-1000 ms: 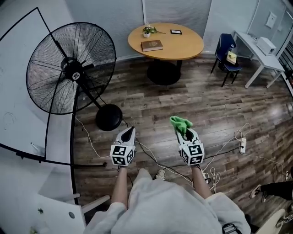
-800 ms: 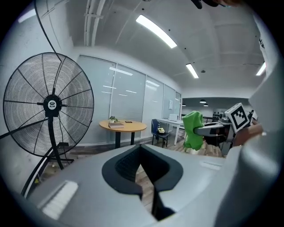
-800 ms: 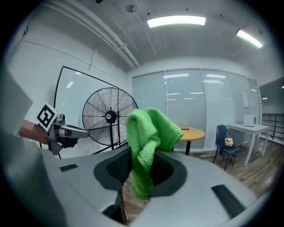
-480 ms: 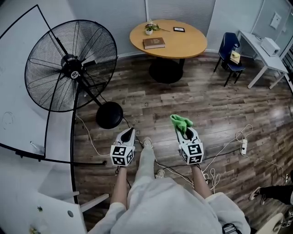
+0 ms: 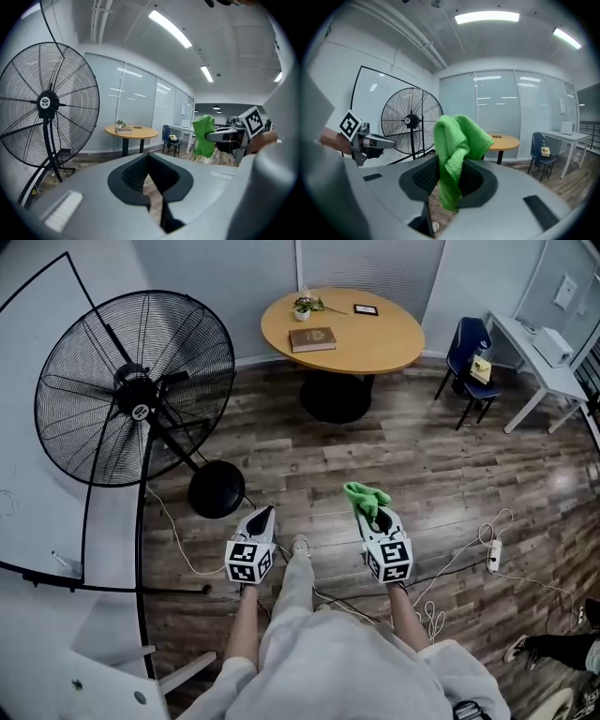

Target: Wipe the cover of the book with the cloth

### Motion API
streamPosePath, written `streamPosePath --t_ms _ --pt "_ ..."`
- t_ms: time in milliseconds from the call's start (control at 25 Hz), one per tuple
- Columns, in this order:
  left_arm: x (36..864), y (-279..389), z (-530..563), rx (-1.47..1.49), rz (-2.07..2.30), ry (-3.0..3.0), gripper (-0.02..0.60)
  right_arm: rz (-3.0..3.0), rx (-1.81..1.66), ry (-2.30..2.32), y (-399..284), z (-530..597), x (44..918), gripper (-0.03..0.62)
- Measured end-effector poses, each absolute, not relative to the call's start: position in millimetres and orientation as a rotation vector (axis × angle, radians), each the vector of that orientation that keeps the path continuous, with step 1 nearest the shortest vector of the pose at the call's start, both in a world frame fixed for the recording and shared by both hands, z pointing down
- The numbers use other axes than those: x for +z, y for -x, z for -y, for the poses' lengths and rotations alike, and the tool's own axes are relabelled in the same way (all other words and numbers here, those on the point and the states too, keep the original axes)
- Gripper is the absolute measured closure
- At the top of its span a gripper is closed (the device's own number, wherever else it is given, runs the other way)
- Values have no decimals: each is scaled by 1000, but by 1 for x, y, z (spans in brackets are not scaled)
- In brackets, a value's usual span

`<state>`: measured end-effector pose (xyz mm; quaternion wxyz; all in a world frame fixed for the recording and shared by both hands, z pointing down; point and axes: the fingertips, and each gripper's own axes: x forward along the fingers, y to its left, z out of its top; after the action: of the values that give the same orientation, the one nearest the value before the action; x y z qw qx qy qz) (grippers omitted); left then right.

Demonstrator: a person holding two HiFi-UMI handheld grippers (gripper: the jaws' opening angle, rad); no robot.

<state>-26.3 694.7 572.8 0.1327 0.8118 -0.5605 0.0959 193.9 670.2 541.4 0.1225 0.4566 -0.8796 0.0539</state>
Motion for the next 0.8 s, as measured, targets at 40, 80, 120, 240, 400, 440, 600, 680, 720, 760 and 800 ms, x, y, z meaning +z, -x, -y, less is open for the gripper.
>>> streamPosePath --t_ms 40,80,120,240,400,440,600,680,720,760,800 --pt "574 28 -685 278 1625 -2357 572 2563 157 -1333 -192 -661 543 487" --pt "576 29 -674 279 1625 -2360 572 2559 157 -1334 -191 -651 544 487" --pt "577 31 -664 281 1625 -2363 572 2555 157 -1336 -189 -641 545 487" --pt "580 36 -627 290 1624 -2365 572 2544 165 -1339 -184 -608 546 487" --pt "576 40 -578 309 1608 -2374 572 2532 173 -1349 -179 -560 543 487" --pt "575 42 -566 313 1604 -2377 572 2530 173 -1352 -177 -548 542 486" --pt "568 55 -518 317 1591 -2388 572 2522 171 -1361 -163 -500 535 487" --pt "565 61 -494 315 1586 -2392 572 2518 169 -1366 -155 -477 532 487" --pt "564 65 -482 313 1585 -2393 572 2517 167 -1369 -151 -466 531 487" --pt "563 67 -471 312 1585 -2394 572 2514 167 -1372 -148 -455 530 487" --pt "562 70 -461 310 1583 -2395 572 2511 166 -1377 -146 -445 529 485"
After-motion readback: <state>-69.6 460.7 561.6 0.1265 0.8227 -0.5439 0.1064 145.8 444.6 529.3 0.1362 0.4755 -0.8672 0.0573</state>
